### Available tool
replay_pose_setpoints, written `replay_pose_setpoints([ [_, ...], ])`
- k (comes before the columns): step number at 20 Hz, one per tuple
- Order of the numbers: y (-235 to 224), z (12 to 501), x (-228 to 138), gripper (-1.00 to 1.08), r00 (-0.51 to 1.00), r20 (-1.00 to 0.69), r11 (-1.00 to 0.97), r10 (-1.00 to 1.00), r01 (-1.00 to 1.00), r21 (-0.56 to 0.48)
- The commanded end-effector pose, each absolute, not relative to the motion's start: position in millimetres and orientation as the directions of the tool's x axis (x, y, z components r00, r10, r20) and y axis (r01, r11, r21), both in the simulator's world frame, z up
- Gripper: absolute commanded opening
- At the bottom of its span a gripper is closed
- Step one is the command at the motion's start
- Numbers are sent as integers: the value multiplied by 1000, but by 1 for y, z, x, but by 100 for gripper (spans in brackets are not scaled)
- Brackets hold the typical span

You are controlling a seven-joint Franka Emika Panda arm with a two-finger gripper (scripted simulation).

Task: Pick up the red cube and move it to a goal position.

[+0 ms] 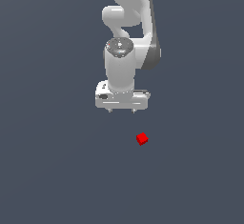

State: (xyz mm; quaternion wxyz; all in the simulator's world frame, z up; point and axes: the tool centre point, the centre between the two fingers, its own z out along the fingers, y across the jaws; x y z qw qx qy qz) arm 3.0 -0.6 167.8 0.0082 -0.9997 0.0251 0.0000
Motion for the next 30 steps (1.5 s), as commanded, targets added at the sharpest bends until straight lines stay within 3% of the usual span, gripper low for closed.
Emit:
replay_pose_setpoints([
  [1,-1,168,3,100,999,0,-999,-50,-50,-16],
  [12,14,142,18,100,999,0,-999,43,43,-15],
  [30,87,34,63,100,906,1,-906,423,423,-3],
])
